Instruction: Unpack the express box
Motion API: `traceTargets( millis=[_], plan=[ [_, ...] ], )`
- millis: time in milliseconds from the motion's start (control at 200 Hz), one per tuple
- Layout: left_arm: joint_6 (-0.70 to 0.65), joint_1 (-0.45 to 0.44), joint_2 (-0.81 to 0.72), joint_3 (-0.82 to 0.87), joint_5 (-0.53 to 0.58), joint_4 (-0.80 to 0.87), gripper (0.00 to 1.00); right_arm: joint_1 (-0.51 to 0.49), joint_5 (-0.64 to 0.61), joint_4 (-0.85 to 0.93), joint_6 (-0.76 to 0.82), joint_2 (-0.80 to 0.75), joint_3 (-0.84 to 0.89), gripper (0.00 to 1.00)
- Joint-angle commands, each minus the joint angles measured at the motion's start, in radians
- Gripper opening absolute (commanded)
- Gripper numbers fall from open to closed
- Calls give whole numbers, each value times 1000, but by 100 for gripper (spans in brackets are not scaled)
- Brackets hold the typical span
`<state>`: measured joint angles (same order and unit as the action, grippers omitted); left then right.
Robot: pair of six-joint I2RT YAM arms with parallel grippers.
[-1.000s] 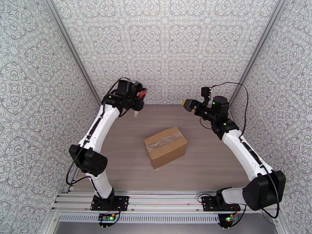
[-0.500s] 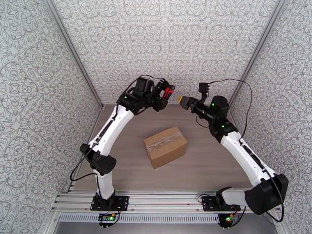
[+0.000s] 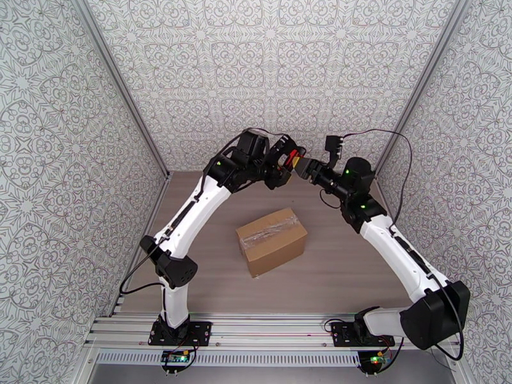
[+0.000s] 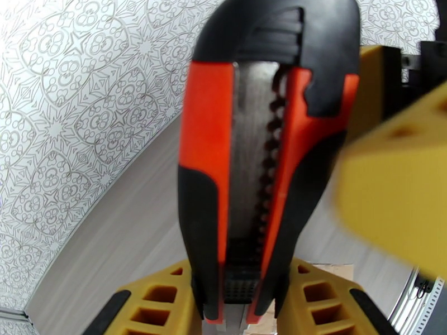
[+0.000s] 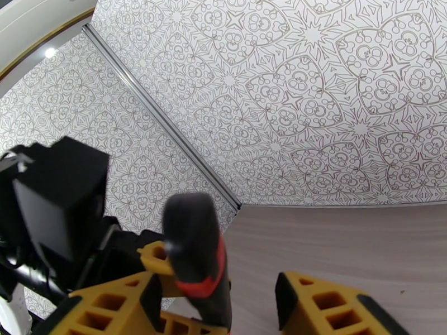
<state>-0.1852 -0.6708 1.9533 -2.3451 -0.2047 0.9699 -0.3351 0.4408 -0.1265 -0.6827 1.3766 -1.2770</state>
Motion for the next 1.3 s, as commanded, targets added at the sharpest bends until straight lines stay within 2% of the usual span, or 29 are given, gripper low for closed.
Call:
traceTargets(
  millis=[0,195,440,675,765,835,980,1075,1175,1295],
  plan=[
    [-52,-34,10,-32,34,22,18,-7,27,11,-7,23,-35,55],
    [-68,-57,15,-42,62,25,18,-7,44,20,-14,24,-33,49],
    [-65,-70,15,-48,67,8,18,-8,45,27,-6,19,-15,36],
    [-72,-85,16,-46,62,-17,18,-9,49,14,-2,22,-1,29],
    [-80,-89,18,-44,75,-22,18,-9,38,-6,0,14,15,24],
    [-83,-91,19,-45,88,-20,19,-9,26,-17,5,8,28,17],
    [-83,-91,24,-43,106,-6,29,-9,-3,-40,14,-5,40,9],
    [-87,-90,20,-27,122,5,43,-9,-20,-50,26,-16,38,8],
    [-91,-80,-8,30,124,-2,47,-9,-30,-50,38,-26,30,6],
    [-76,-54,-58,127,50,-44,48,-9,-34,-37,40,-27,17,5]
  ],
)
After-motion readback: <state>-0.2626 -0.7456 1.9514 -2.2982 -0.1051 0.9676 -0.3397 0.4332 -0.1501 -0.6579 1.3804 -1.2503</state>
